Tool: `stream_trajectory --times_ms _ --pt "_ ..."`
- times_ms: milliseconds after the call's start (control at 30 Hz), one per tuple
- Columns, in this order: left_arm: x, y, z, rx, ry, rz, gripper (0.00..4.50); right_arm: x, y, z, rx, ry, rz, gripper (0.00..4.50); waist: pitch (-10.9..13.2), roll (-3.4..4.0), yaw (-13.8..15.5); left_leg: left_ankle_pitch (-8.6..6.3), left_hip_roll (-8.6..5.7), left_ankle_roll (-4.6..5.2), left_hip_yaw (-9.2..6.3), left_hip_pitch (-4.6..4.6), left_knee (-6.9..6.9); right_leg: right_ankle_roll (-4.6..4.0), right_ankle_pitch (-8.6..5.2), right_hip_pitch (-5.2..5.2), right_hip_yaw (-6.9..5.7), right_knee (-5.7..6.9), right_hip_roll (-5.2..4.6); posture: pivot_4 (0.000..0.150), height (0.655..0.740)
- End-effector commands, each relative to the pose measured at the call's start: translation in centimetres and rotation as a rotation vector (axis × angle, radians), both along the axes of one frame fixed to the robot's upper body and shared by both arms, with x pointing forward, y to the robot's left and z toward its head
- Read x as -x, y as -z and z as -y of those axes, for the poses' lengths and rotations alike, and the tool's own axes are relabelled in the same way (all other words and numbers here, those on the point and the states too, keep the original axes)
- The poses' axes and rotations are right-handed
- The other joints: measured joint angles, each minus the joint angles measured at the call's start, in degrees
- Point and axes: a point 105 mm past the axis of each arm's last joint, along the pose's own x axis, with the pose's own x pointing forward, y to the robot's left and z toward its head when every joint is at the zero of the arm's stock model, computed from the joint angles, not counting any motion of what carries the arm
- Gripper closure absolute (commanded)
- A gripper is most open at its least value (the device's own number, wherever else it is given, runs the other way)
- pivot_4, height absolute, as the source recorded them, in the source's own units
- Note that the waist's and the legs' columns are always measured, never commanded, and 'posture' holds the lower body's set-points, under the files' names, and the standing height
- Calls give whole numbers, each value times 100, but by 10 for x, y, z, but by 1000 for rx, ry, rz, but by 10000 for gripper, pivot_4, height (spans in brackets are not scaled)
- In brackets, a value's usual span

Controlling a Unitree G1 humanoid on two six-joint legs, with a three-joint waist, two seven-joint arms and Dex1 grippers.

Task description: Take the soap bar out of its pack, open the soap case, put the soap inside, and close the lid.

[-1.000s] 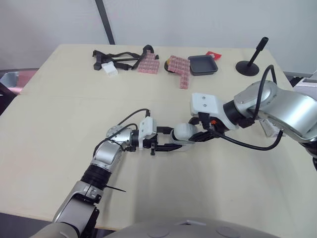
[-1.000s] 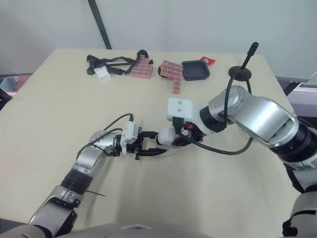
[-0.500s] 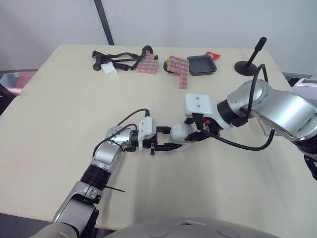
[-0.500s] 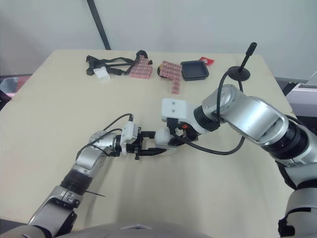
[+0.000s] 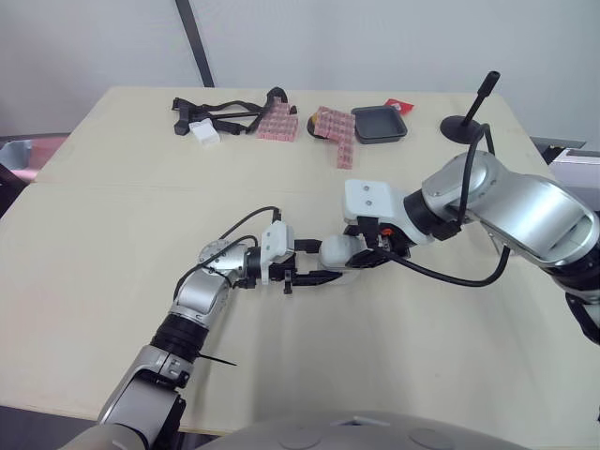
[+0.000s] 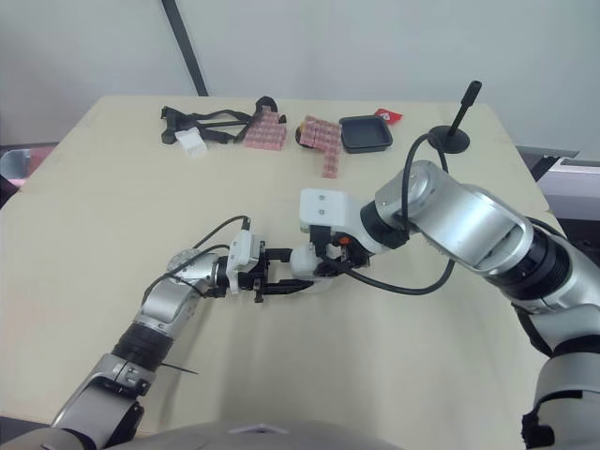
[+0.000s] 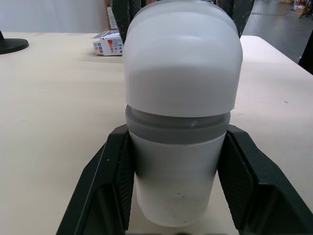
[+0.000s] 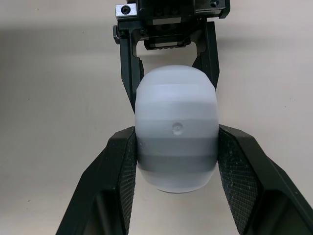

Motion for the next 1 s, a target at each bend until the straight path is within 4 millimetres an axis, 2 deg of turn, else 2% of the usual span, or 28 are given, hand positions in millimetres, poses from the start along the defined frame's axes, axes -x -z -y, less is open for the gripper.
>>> stream_trajectory --times_ms 33,300,867,1000 --pt "2 -8 1 11 9 36 26020 2 15 1 37 5 -46 25650 -1 -1 -3 0 0 0 1 2 0 0 0 1 2 1 0 1500 7400" --pt "2 -8 2 13 7 35 26020 1 24 4 52 28 -63 25650 -6 -5 -4 0 0 0 9 15 -3 0 0 5 9 4 0 1500 7400" --pt "3 -8 1 12 12 34 26020 -4 29 9 59 57 -70 25650 -9 -9 -8 0 1 -1 21 29 -7 0 0 8 18 6 1 1500 7400" --pt "4 -8 1 13 12 34 26020 -5 29 7 45 60 -73 25650 -11 -12 -20 -1 1 -2 29 56 -17 -2 -1 25 25 3 1 1500 7400"
